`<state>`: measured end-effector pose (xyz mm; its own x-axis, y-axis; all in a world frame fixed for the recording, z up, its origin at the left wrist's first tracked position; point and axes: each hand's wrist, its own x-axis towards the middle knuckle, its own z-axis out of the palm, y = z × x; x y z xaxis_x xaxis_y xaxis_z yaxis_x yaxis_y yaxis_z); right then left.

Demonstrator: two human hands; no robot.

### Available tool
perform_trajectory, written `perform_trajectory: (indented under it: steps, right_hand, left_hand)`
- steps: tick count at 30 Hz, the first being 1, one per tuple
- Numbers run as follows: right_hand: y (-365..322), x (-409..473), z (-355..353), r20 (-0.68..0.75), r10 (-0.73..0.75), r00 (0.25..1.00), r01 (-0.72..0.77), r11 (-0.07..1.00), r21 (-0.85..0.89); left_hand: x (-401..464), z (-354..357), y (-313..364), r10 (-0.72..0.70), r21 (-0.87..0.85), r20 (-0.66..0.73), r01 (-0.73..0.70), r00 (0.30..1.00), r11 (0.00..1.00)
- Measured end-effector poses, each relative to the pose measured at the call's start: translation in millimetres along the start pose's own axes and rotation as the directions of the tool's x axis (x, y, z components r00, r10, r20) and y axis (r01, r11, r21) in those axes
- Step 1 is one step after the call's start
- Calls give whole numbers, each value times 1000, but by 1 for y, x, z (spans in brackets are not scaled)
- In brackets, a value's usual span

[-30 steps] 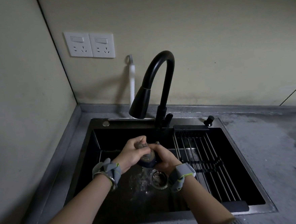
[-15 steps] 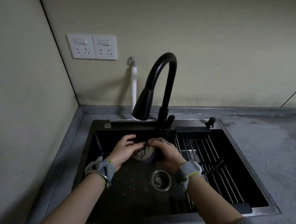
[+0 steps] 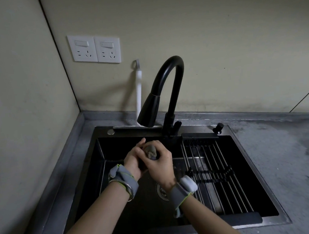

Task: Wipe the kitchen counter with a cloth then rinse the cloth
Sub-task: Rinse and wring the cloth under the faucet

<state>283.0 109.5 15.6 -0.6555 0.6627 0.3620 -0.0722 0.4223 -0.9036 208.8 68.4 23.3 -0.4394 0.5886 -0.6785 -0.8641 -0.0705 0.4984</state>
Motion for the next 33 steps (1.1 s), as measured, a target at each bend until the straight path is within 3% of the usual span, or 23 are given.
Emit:
perform_trajectory:
  steps: [3,6,11,15,21,24,27,30,33]
  right_hand:
    - [-2,1,4,-75,158,985,-140,970,200]
    - [-3,2,8,-109,301,948,-250,909,333]
    - [2,2,9,-139,545,827,-404,748,527]
    - [5,6,5,-62,724,687,-500,533,682]
    - [6,2,-1,114,771,627,-556,340,759]
    - [9,-2,-6,219,714,665,-556,279,783]
    - [10,-3,-10,320,636,702,-554,206,807]
    - [16,2,-14,358,638,682,-573,161,803]
    - [16,8,-20,456,609,650,-656,146,740]
  left_hand:
    - [0,4,-3,212,71,-185,-202,960,977]
    - [-2,5,-3,365,188,-254,-324,896,927]
    - [0,4,-6,506,323,-196,-432,840,842]
    - [2,1,-12,547,337,-124,-484,828,808]
    - [4,2,-16,518,182,-155,-491,841,852]
    - [1,4,-18,491,105,-153,-480,858,871]
    - [-1,7,-21,551,90,-88,-544,830,834]
    - [-7,7,-23,689,325,39,-661,724,677]
    - [-19,9,-23,823,518,238,-784,515,341]
